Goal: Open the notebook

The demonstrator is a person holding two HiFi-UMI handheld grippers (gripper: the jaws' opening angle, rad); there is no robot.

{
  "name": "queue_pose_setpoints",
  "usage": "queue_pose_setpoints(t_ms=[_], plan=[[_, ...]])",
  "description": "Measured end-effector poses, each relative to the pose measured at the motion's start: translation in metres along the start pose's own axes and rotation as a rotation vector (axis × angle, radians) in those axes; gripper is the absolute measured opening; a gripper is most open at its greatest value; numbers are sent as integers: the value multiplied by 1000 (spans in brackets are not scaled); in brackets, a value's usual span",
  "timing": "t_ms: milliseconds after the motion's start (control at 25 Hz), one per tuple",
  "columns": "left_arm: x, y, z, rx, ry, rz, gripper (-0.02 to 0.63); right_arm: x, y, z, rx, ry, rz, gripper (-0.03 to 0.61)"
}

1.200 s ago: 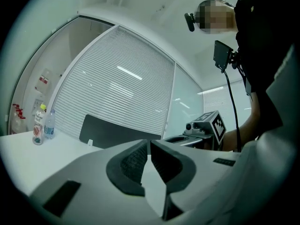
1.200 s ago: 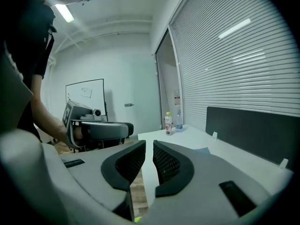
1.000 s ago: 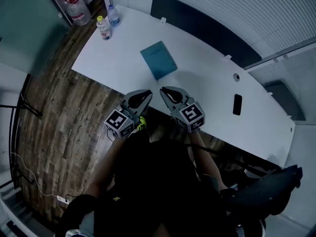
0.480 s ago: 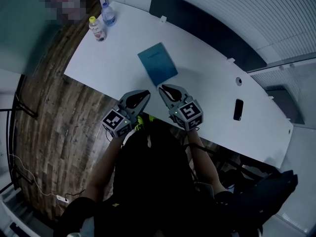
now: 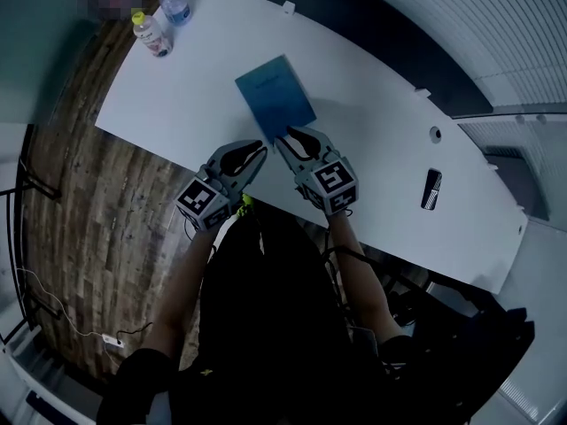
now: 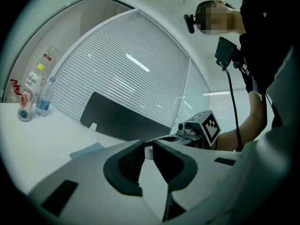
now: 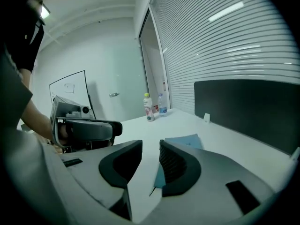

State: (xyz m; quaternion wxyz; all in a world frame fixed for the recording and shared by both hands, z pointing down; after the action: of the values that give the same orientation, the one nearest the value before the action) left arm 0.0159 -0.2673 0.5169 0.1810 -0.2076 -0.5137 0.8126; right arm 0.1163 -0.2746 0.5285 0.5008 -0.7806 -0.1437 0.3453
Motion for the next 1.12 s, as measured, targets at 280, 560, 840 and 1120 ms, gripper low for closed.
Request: queue_pose_setpoints(t_ms=[280,560,840,1120], plan=[[-23,-11,8,16,19,17,84,-7,-10,-28,-21,-24,10,135],[-40,-37,23,51,35,49,133,-5,-32,-61,-78,-76,19,195],[-49,-47,30,60,56,52,148,-18,-56,-83,-114,-78,87,286],[-50,-56,40,78,79,54,152,-23,-79,-106,-162,-117,146,371]])
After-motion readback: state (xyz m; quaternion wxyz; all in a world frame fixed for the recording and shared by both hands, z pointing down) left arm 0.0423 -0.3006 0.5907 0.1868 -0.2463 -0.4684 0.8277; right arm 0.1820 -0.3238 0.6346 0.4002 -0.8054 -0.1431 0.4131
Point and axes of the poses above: the fingertips, and each gripper's own axes: x backward along the fingers, z to its left, y out of its top, the point moved 4 cm from there along x, backward along the fingers, and after that the axes turned 14 degrees about y, right-handed, at the moved point
